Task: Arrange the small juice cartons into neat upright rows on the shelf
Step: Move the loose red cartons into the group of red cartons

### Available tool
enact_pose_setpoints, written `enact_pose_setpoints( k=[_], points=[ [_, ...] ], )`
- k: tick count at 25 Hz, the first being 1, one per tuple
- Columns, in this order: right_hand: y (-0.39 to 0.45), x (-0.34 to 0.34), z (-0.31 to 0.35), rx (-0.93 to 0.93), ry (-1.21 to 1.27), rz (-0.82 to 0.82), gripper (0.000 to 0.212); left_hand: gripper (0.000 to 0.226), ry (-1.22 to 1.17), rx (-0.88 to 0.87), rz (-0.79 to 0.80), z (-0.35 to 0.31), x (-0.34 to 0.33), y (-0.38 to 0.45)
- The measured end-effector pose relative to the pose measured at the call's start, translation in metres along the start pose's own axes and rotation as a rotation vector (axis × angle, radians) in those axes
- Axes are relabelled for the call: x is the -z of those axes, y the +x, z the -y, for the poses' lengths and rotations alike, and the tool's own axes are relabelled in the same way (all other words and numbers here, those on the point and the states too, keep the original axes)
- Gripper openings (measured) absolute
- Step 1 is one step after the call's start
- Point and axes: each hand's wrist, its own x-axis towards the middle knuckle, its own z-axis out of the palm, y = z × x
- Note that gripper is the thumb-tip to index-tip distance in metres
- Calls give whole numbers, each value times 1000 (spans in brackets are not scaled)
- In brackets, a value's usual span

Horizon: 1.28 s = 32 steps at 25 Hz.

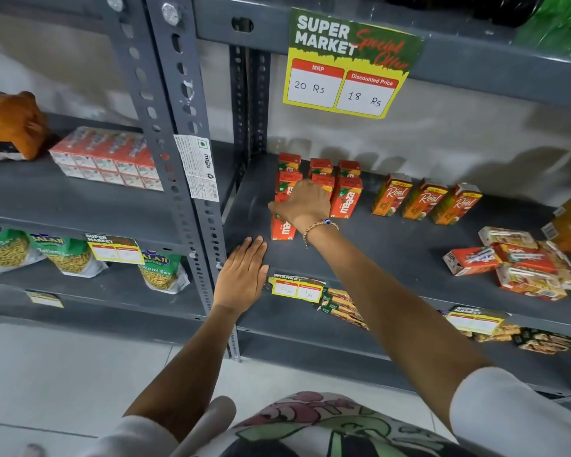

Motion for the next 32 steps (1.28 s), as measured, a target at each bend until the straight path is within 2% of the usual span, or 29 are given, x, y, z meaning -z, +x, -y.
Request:
enact_pose_setpoints(
  k=[3,8,12,15,17,19,21,27,32],
  points=[
    [-1,-4,0,-70,76,-55,66,62,-8,-3,6,0,1,-1],
    [-2,-4,1,-57,53,-52,73,60,-4,11,-1,1,0,-1],
    [-11,9,-9,-91,31,-58,91,58,11,-34,14,-7,1,0],
    [-24,17,-22,-48,152,-76,89,50,-22,52,-74,-6,0,-1],
    [-30,29,-59,-11,177,-32,69,47,-57,83,-127,-18,-3,0],
    [-36,45,-116,-39,146,1,44,47,-53,23,-116,-46,-10,0],
    [-45,65,-180,-105,50,17,28,47,-35,-51,-83,-80,-21,0],
    [-56,111,-317,-136,-162,27,50,50,30,-121,60,-178,-52,6],
    [-36,121,-372,-109,-339,129,59,55,137,-106,129,-215,-66,17]
  ],
)
